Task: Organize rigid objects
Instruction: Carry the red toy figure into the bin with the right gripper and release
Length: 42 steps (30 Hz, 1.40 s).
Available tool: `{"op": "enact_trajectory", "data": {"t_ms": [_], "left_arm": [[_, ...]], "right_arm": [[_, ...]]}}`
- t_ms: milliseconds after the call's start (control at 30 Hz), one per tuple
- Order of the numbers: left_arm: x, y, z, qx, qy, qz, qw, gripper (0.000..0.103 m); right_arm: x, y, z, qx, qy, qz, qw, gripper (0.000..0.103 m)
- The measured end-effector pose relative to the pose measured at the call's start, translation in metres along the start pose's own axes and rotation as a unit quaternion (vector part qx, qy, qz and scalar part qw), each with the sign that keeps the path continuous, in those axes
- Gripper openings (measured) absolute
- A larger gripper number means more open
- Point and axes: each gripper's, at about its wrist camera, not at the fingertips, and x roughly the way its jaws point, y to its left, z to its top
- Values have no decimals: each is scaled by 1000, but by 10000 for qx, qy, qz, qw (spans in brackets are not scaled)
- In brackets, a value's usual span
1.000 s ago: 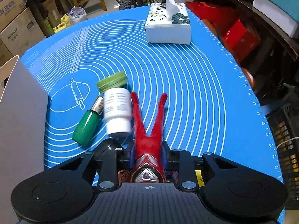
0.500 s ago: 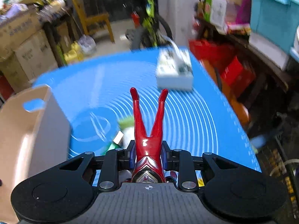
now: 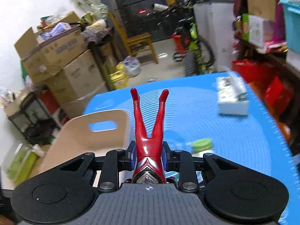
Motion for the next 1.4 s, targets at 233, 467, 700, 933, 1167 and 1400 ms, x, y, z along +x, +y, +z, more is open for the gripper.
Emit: {"op": "enact_trajectory", "data": {"t_ms": [233, 467, 700, 933, 1167, 1400], "left_arm": [[0, 0, -2, 36, -14, -26, 10000, 5], [0, -1, -3, 34, -33, -38, 10000, 5], [0, 0, -3, 24, -37, -64, 10000, 5], [-1, 1, -5, 44, -57, -107, 9999, 4], [-1, 2, -6, 46, -57, -122, 9999, 4], [0, 2, -6, 38, -52, -134, 9999, 4]], "right_arm": [[4, 48, -11, -396, 146, 755, 9963, 35], [21, 94, -35, -1095, 670, 926, 9874, 35], [49, 114, -60, -1418, 1395, 713, 9774, 35], [78, 119, -83, -1627, 2091, 461, 9632, 35], [81, 119, -84, -1543, 2288, 397, 9604, 53], [59, 112, -71, -1376, 1888, 626, 9703, 61]]}}
